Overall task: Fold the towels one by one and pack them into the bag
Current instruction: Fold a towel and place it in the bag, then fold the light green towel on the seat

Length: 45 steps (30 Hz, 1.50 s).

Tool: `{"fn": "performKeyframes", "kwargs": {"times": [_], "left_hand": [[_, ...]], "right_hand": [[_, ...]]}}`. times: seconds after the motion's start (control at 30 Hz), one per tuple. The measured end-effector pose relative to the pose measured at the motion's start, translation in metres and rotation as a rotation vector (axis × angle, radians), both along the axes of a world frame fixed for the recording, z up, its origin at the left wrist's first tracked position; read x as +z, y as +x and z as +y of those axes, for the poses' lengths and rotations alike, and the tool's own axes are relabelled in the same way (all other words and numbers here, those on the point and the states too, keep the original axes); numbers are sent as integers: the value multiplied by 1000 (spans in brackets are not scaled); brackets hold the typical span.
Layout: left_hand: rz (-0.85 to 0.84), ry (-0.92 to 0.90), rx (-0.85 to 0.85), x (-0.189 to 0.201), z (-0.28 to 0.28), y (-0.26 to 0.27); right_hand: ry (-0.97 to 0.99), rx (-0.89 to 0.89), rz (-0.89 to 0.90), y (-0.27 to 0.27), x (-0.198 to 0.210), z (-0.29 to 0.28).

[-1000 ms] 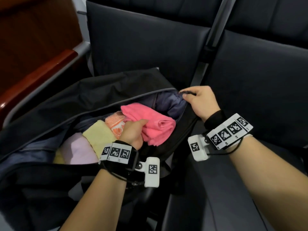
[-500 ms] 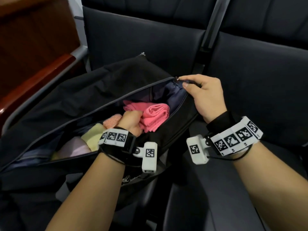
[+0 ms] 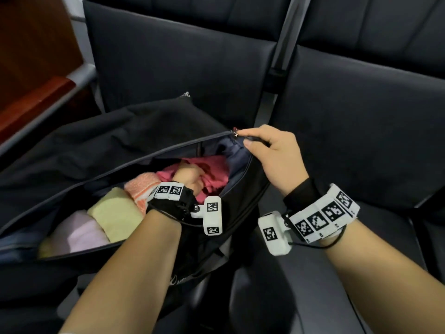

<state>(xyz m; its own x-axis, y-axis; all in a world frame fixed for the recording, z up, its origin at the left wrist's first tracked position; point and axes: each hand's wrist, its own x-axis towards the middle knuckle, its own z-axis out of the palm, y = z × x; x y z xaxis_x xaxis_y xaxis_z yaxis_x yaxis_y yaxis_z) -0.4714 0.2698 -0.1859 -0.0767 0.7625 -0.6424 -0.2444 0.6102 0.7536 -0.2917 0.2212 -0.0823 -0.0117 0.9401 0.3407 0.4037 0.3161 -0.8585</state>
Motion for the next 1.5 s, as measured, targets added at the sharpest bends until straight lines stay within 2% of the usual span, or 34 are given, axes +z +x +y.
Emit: {"fn": "performKeyframes", "kwargs": {"times": [0.13,0.3,0.43,0.53,0.6,0.67,0.73,0.8,0.9,1.07,1.27,1.37,1.5], "left_hand": [[69,-16,-118,-6,1,2],[29,-51,-140,16,-7,6],[97,-48,-13,43,-25,11],[113,39,2,71,-57,19],[127,119,-22,93,-82,27],[227,271,-25,111,-103,38],[398,442,-30,124,-123,57],[553,561,-82,136,-143,83],[648,685,-217,144,-177,142],[580,719,-531,128,-238,267],[584,695,-817,87,-302,416],[576,686,-913,69,-321,473],[569,660,-989,39,-327,529]], "right_hand": [[-58,10,-32,8,-10,-3],[-145,-5,-78,13,-14,-6],[-203,-10,-183,13,-11,-17],[-259,21,-281,19,4,-38],[-262,36,-271,28,17,-58],[-250,35,-249,42,29,-83],[-243,5,-236,64,39,-111],[-239,-41,-226,94,46,-142],[-254,-130,-229,151,48,-193],[-358,-282,-246,261,31,-280],[-451,-495,-150,389,-7,-367],[-492,-600,-112,442,-32,-395],[-553,-665,-197,494,-65,-406]]}}
